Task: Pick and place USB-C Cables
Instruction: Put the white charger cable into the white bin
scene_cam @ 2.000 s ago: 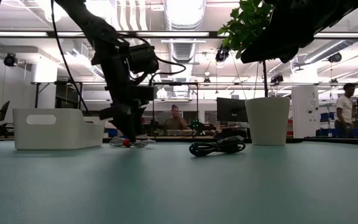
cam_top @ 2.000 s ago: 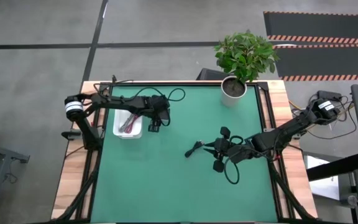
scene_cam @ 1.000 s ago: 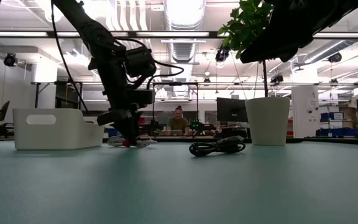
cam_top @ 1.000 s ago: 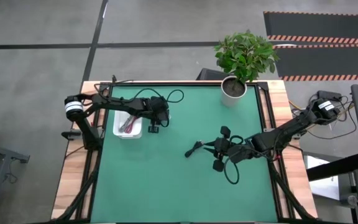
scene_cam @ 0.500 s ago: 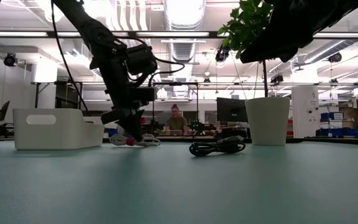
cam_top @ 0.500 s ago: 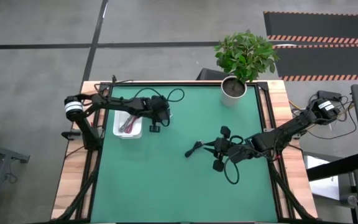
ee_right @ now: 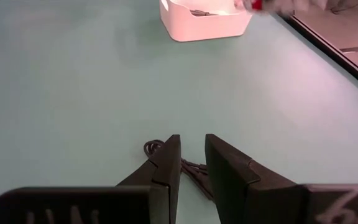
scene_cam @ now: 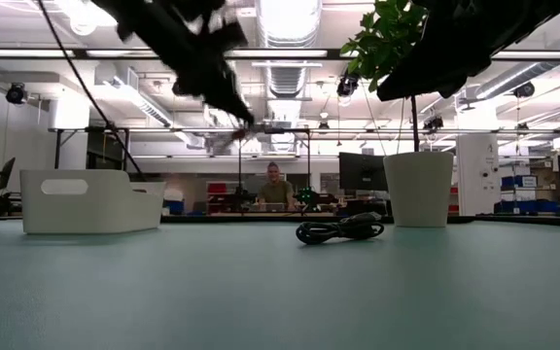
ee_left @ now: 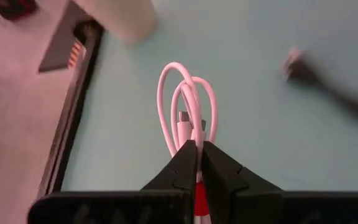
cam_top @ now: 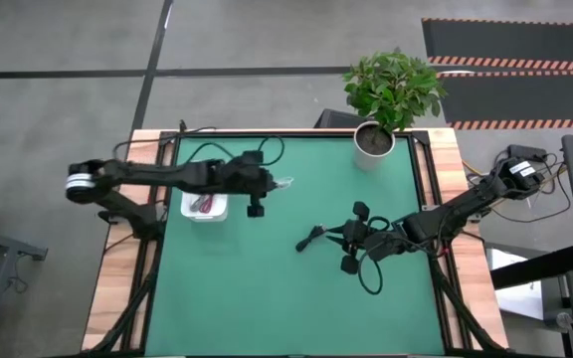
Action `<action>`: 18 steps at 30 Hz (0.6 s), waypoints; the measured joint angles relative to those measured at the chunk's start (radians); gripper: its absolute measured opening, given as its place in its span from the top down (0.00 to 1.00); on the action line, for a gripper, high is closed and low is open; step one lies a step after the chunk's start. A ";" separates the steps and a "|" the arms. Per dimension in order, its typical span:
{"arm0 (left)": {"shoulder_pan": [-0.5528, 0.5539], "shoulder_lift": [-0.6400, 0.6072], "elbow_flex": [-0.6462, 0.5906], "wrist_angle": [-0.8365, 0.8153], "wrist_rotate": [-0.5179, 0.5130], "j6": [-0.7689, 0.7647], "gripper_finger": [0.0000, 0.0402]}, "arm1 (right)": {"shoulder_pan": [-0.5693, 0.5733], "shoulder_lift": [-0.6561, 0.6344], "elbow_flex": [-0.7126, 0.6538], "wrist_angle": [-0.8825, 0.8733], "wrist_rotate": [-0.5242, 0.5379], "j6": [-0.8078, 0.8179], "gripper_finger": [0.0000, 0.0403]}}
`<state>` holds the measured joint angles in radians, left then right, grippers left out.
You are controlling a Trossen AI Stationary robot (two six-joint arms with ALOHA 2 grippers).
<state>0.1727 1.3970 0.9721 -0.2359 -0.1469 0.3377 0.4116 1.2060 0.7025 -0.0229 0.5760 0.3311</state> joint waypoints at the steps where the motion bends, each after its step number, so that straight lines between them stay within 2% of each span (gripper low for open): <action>1: -0.022 -0.030 0.000 0.000 -0.018 -0.035 1.00 | 0.000 0.000 0.000 0.000 0.000 0.000 0.84; 4: -0.075 -0.121 0.000 -0.035 -0.101 -0.156 1.00 | 0.000 0.000 0.000 -0.002 0.000 0.000 0.84; 8: -0.105 -0.233 0.000 -0.165 -0.211 -0.337 1.00 | 0.000 0.000 0.000 -0.002 0.000 -0.001 0.84; 14: -0.075 -0.355 0.000 -0.444 -0.341 -0.622 1.00 | 0.000 0.000 0.000 -0.007 0.000 -0.010 0.84; 18: -0.031 -0.374 0.000 -0.607 -0.360 -0.779 1.00 | 0.000 0.000 0.001 -0.004 0.000 -0.044 0.84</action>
<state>0.1420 1.0225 0.9718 -0.8425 -0.5073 -0.4416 0.4117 1.2060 0.7035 -0.0269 0.5757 0.2872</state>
